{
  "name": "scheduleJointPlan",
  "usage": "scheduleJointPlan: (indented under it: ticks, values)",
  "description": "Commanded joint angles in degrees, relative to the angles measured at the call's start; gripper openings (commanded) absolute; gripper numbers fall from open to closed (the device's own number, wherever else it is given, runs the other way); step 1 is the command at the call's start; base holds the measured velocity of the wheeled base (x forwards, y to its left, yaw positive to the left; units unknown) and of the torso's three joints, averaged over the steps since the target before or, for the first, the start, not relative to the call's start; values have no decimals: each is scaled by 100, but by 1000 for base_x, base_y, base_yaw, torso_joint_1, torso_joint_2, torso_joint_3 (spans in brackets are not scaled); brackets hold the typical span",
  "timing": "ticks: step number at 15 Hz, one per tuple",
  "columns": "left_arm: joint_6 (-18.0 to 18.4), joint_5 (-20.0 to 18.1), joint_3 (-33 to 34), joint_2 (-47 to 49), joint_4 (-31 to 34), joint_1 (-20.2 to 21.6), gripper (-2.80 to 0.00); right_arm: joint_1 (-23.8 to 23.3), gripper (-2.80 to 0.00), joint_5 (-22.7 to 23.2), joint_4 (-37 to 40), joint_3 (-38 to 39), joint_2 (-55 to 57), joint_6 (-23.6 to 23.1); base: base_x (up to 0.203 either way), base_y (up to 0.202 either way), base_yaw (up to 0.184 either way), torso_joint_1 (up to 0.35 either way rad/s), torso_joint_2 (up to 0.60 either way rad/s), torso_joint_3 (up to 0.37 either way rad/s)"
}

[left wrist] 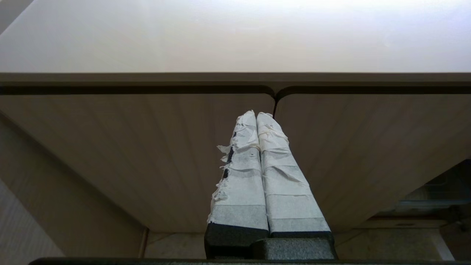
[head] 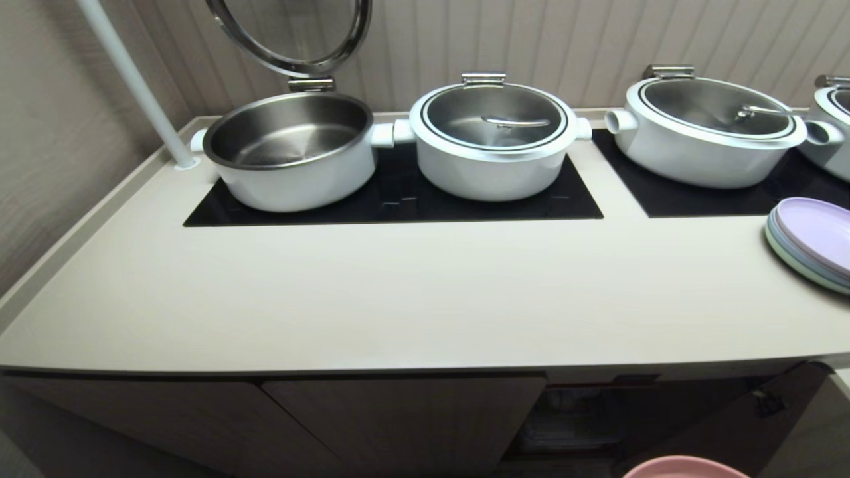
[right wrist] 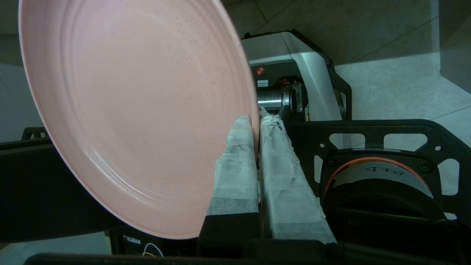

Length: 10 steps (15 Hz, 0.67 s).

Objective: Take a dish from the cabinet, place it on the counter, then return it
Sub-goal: Put it back into the cabinet

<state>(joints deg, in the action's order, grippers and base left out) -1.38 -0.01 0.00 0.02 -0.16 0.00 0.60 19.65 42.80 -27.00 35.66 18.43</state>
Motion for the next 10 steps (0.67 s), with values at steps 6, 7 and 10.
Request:
scheduleJointPlan:
  ticks: [6, 7, 10]
  values:
    - [-3, 1, 0, -2, -2, 0, -280, -33, -280, 39, 0, 90, 38, -121, 0, 0, 0, -142, 310, 165]
    - [-3, 1, 0, -2, -2, 0, -280, -42, -280, 39, 0, 99, 38, -121, 0, 0, 0, -148, 332, 168]
    - [3, 1, 0, -2, -7, 0, -280, -42, -280, 39, 26, 116, 29, -121, 0, 0, 0, -151, 326, 172]
